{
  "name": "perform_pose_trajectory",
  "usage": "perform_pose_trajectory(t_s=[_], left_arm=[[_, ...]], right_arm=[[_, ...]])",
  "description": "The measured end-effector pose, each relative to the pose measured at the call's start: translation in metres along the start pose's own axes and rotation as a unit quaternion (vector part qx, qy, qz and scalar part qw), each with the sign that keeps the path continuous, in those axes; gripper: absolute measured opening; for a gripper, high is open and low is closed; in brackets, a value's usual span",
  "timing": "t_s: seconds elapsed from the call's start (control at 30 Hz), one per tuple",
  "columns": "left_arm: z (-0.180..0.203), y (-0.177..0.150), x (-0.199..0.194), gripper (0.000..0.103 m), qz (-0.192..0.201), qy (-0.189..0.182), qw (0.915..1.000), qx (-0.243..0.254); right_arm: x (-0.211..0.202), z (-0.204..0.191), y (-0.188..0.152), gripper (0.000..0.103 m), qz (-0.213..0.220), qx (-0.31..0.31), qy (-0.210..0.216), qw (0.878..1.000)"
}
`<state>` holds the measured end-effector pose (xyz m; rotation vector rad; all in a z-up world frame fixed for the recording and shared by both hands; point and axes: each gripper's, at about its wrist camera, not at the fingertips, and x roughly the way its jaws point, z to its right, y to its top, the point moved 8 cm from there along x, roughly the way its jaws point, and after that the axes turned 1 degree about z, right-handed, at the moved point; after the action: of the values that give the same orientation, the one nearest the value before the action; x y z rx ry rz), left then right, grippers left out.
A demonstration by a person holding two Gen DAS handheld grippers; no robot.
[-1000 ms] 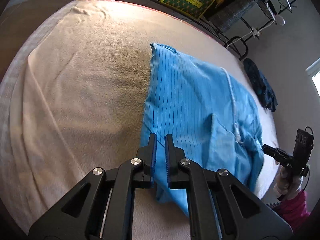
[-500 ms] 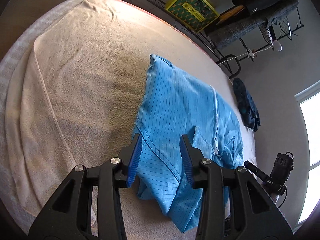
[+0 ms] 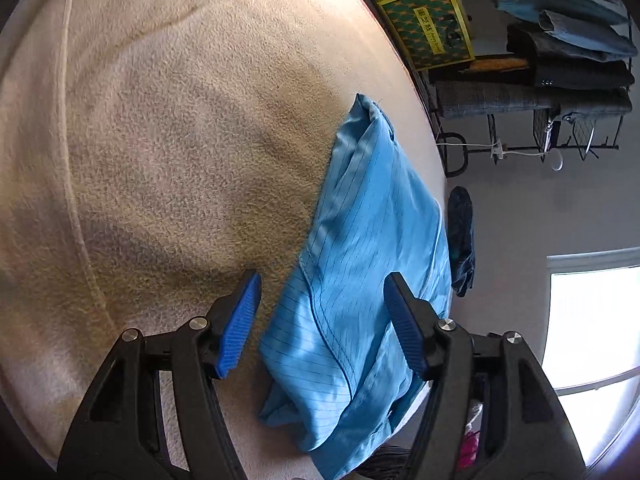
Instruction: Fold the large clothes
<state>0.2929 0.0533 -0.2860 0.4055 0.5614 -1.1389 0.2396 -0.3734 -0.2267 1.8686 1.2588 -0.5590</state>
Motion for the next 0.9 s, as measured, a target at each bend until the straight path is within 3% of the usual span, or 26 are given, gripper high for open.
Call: perform_pose_trajectory(t_s=[0.23, 0.37, 0.5, 0.6, 0.8, 0.9], left_arm=[[0.005, 0.005, 0.008, 0.065, -0.012, -0.024, 0.9996, -0.005], [0.012, 0.005, 0.015, 0.065, -0.019, -0.035, 0.9992, 0.002], [0.026, 0.003, 0.026, 0.065, -0.024, -0.029, 0.9988, 0.031], [0.030, 0.004, 0.030, 0.064, -0.021, -0.020, 0.9987, 0.042], [0.035, 0.004, 0.038, 0.031, -0.007, 0.035, 0.9964, 0.076], [0.041, -0.001, 0.042, 0.018, 0.000, 0.056, 0.9935, 0.099]], right_arm=[[0.030, 0.003, 0.001, 0.067, -0.028, 0.053, 0.051, 0.997], [0.027, 0.001, 0.002, 0.068, -0.017, 0.060, 0.069, 0.996], [0.033, -0.004, -0.002, 0.059, -0.028, 0.072, 0.102, 0.992], [0.035, -0.009, -0.001, 0.057, -0.027, 0.063, 0.101, 0.992], [0.042, -0.013, -0.001, 0.029, -0.039, 0.056, 0.087, 0.994], [0.045, -0.021, -0.001, 0.014, -0.043, 0.028, 0.059, 0.997]])
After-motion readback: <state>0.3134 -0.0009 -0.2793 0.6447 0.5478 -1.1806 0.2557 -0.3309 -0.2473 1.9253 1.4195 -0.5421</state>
